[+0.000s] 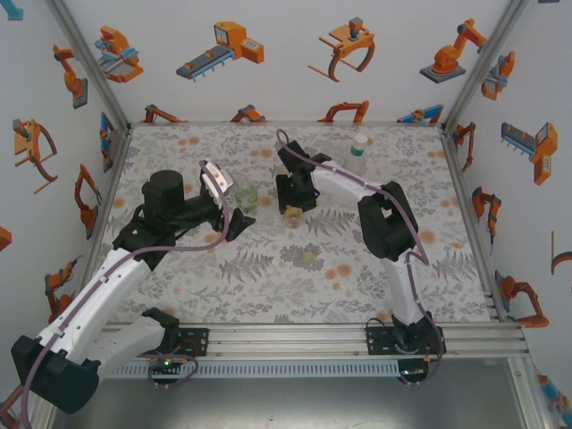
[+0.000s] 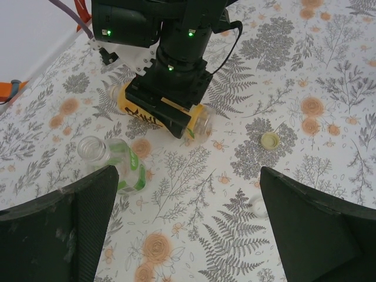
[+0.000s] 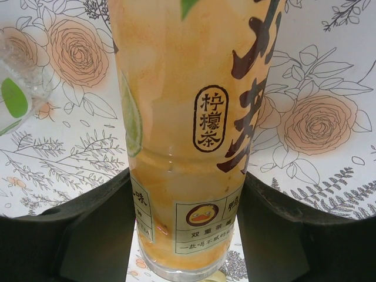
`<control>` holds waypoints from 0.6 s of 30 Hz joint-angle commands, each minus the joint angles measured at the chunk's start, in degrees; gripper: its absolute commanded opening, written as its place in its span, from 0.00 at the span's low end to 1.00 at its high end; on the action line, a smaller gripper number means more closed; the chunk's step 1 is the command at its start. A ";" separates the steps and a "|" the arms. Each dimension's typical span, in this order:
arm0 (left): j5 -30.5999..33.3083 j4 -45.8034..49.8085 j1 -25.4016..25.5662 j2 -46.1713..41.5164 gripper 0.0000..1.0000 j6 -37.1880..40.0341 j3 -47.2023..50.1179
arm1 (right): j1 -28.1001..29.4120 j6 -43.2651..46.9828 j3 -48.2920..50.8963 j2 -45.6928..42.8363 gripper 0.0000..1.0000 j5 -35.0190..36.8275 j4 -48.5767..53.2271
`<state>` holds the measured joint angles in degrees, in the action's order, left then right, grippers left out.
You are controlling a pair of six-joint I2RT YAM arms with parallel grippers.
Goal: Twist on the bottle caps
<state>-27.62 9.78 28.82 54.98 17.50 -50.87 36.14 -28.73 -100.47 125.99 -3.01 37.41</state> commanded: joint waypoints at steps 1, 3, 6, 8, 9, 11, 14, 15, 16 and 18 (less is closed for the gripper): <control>0.78 -1.55 -0.51 0.53 0.99 -3.21 -0.66 | 0.33 0.17 1.56 -1.07 0.44 1.02 0.21; 1.48 -1.50 -0.75 1.37 0.99 -5.17 -1.41 | 0.33 0.84 2.17 -3.03 0.44 1.37 0.17; 1.62 0.30 -2.49 3.62 0.97 -10.76 -4.20 | 0.25 2.11 3.73 -6.67 0.43 1.81 -0.13; 1.09 1.65 -3.80 5.34 0.97 -13.91 -6.57 | 0.16 3.01 5.35 -9.84 0.42 1.70 -0.69; 0.95 1.97 -4.52 5.98 0.97 -15.23 -7.43 | 0.08 3.42 6.01 -11.18 0.42 1.69 -0.77; -0.20 1.64 -5.92 6.79 0.97 -17.47 -8.61 | 0.07 4.90 7.69 -14.74 0.41 1.16 -1.37; -1.02 -1.67 -6.91 5.81 0.97 -19.07 -7.49 | -0.02 7.41 9.94 -19.88 0.40 0.19 -2.39; -0.86 -2.77 -7.24 5.35 0.97 -20.04 -7.05 | -0.10 8.04 10.51 -21.59 0.40 0.11 -2.72; -1.06 -3.63 -7.82 4.95 0.97 -21.18 -6.96 | -0.11 8.82 11.16 -23.28 0.40 -0.06 -3.05; -0.88 -4.47 -8.53 4.63 0.97 -23.25 -7.12 | -0.12 10.42 12.23 -26.87 0.39 -1.23 -4.14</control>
<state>-27.09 9.13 21.43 61.23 -0.19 -57.69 36.14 -22.39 -89.65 104.49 -2.66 35.73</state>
